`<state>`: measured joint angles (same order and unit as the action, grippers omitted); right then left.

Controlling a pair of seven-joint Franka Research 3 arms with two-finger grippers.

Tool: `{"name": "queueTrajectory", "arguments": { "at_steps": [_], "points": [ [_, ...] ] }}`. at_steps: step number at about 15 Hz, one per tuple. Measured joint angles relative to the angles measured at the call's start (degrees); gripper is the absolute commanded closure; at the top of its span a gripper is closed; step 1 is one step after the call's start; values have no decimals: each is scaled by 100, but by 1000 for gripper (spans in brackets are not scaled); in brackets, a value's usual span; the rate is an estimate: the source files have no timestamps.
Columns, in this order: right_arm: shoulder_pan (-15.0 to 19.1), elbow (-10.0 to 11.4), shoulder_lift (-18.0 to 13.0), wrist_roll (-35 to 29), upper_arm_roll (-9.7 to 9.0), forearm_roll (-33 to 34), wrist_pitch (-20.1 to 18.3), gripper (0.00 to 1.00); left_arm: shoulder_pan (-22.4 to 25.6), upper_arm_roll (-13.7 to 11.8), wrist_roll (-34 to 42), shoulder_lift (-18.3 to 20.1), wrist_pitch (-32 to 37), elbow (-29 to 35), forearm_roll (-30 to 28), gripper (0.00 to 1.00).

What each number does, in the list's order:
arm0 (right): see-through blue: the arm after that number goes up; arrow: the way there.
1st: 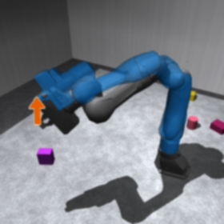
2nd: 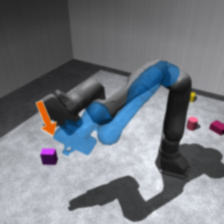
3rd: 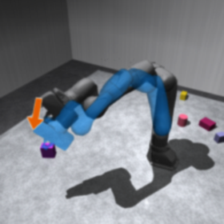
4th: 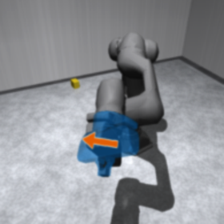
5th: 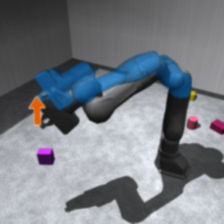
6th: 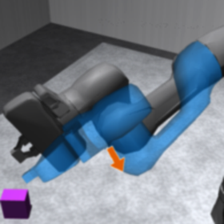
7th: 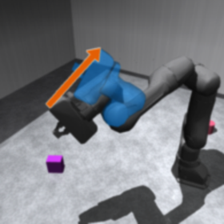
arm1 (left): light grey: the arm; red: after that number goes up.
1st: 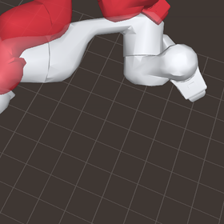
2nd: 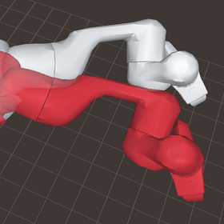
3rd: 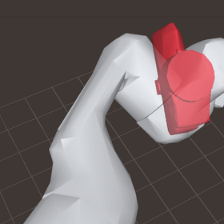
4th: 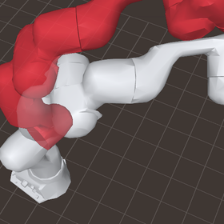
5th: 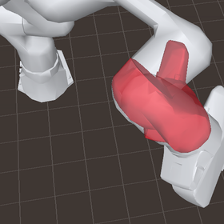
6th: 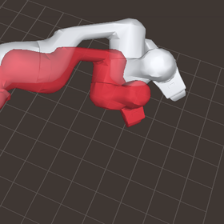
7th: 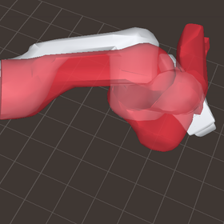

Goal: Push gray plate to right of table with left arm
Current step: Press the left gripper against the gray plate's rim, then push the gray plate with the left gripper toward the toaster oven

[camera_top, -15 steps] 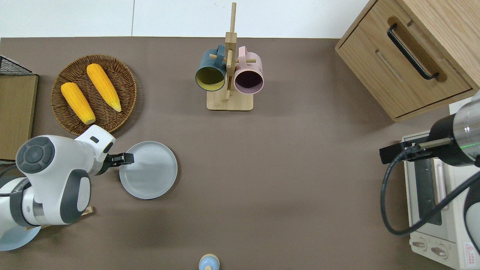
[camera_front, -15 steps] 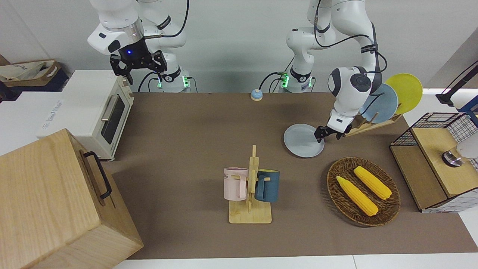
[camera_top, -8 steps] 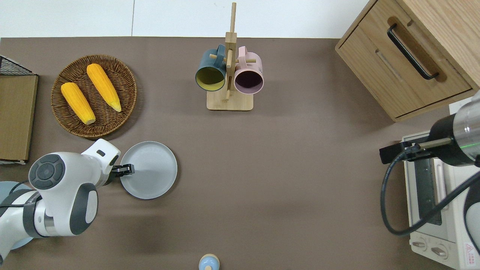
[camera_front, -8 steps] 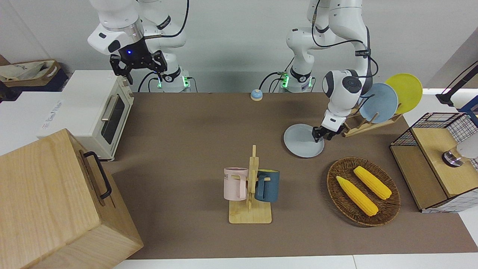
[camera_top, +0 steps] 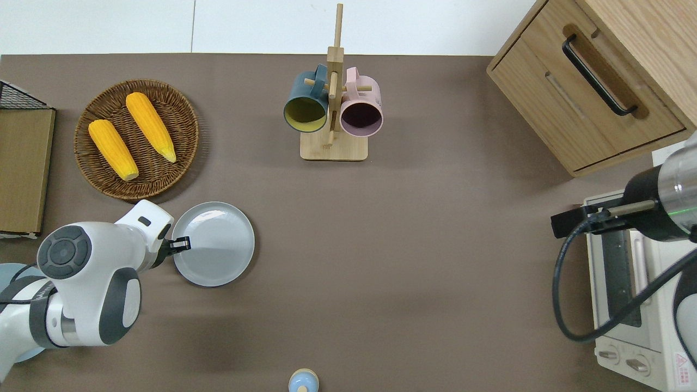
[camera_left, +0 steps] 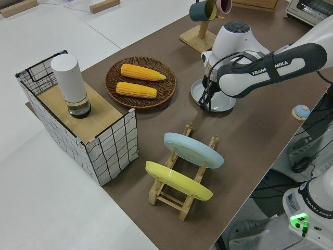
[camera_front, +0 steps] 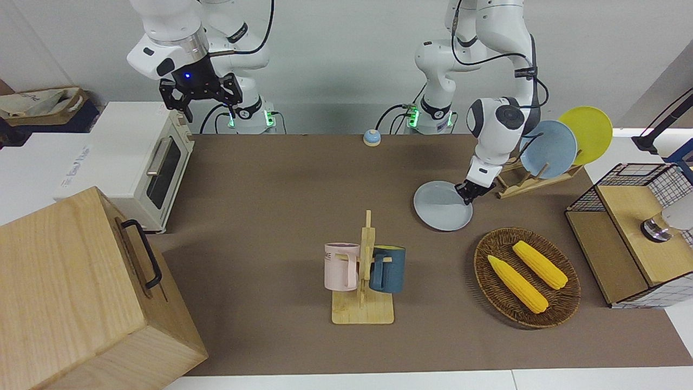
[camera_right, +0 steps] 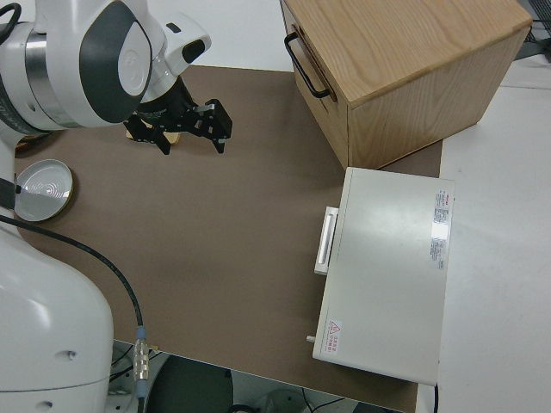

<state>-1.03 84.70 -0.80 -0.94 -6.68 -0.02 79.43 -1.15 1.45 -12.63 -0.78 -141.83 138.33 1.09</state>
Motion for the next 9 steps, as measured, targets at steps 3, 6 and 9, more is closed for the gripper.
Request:
{"name": "queueTrajectory", "arguments": {
  "at_steps": [3, 6, 9],
  "points": [
    [0, 0, 0, 0, 0, 0, 0, 17, 0, 0, 0, 2, -1, 2, 0, 1000],
    [0, 0, 0, 0, 0, 0, 0, 17, -3, 55, -213, 1, -3, 2, 0, 1000],
    [0, 0, 0, 0, 0, 0, 0, 17, -90, 236, -712, -8, -10, -15, 0, 1000]
  ]
}}
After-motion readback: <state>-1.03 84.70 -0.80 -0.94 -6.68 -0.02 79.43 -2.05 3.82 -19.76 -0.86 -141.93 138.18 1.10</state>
